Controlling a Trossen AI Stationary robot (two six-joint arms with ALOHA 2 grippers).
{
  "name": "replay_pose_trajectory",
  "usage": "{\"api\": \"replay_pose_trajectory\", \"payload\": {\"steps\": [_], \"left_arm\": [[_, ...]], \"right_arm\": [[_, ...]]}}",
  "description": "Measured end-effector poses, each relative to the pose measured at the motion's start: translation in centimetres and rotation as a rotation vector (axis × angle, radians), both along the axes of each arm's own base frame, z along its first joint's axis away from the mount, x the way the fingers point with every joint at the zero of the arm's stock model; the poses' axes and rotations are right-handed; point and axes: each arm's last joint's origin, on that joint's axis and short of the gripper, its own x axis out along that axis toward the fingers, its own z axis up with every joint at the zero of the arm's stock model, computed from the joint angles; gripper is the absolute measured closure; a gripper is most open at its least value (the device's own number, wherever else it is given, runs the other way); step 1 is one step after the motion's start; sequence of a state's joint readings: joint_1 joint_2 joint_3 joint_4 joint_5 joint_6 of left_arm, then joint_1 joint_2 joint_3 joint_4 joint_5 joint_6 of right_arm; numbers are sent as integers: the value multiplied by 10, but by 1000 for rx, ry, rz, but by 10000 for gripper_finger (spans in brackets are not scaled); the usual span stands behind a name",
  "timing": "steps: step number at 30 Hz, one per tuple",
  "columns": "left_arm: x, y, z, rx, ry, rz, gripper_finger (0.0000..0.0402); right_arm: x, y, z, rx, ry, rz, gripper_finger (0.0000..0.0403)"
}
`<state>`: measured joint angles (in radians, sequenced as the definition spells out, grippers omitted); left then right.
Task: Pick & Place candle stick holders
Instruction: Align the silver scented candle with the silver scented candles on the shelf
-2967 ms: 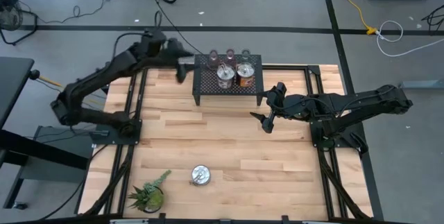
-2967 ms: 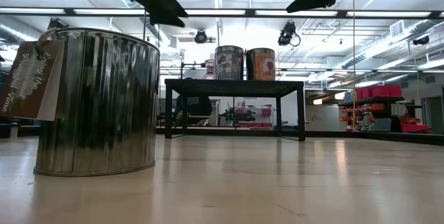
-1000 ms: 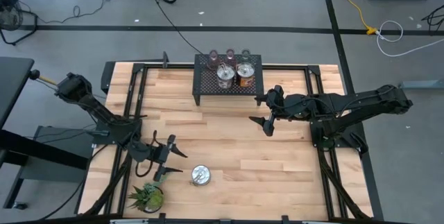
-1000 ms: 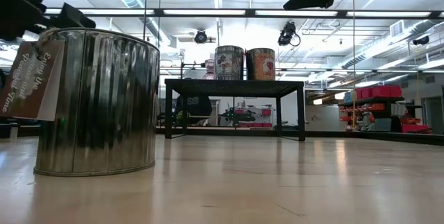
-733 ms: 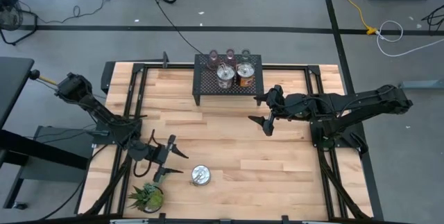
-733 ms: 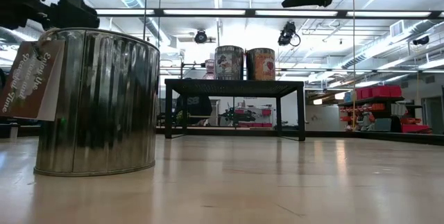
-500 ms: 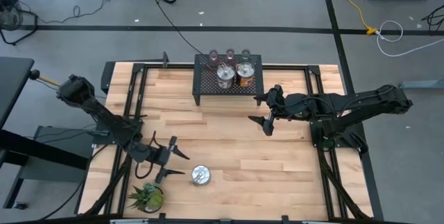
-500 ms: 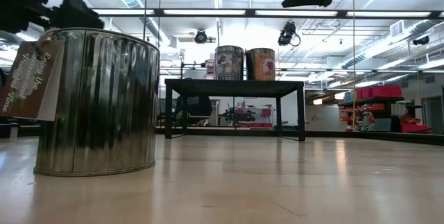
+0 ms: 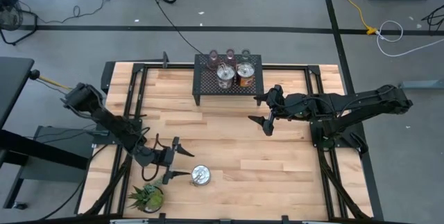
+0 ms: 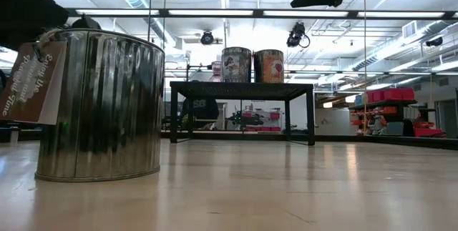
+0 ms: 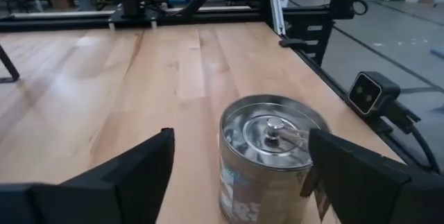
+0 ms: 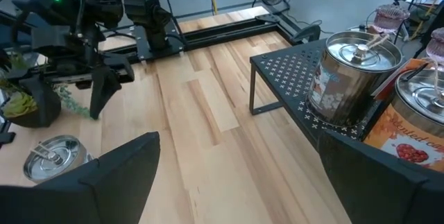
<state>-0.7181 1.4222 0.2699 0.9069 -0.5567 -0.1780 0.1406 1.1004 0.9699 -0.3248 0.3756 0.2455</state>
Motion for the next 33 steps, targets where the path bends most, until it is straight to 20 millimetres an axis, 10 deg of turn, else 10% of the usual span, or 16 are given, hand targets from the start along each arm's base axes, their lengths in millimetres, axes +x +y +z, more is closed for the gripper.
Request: {"api": "replay_pose_trajectory", "payload": {"steps": [8,33], "left_arm": [[-2,-3,-1,-62,14,-12,5],[24,-34,-30,-36,35,-12,2]], "right_arm": [[0,0,0,0,0,0,14],[0,0,0,0,-1,0,14]]}}
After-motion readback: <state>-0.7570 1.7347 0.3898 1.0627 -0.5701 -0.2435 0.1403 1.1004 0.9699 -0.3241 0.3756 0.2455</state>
